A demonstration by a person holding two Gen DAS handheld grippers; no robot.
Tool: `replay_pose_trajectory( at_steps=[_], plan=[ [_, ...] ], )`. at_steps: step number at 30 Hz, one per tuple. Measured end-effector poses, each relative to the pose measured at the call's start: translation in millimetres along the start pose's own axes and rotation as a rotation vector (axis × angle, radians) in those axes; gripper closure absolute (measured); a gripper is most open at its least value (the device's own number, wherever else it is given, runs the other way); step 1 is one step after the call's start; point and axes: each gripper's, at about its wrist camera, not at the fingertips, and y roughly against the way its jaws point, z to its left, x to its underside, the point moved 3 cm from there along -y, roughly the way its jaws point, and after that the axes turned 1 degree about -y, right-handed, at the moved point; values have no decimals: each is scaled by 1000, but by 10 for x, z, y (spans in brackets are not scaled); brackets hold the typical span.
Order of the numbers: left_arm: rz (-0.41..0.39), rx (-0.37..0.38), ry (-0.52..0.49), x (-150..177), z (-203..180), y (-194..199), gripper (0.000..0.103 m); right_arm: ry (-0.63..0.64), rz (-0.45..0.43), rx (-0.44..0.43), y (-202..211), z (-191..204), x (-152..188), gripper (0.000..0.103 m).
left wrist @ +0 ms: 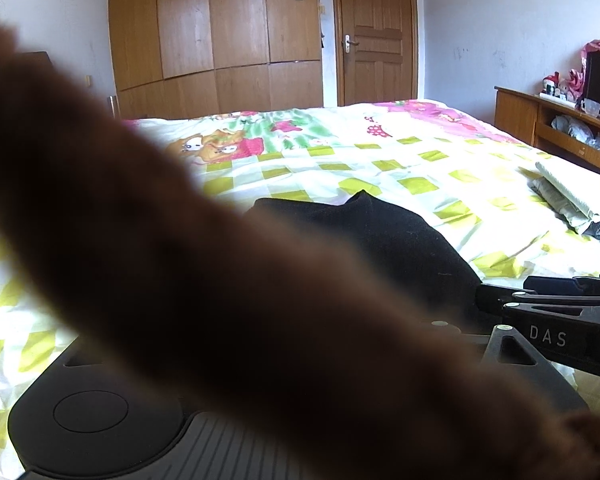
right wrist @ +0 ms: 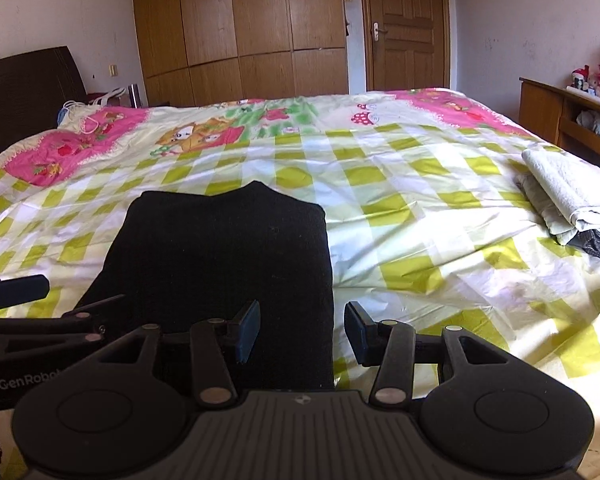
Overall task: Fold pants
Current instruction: 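Pull the right gripper back from the folded trousers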
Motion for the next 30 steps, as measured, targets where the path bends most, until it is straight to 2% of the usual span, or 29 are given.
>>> replay_pose_trajectory(
  at_steps=[10,26,30],
  plan=[
    [33,24,33,96,20,26,9,20,92,34,40,85,90,44],
    [88,26,56,184,50,54,4,35,104,59,126,119,145,44],
    [105,5,40,215,31,35,4,32,108,55,133,116,160,44]
  ],
)
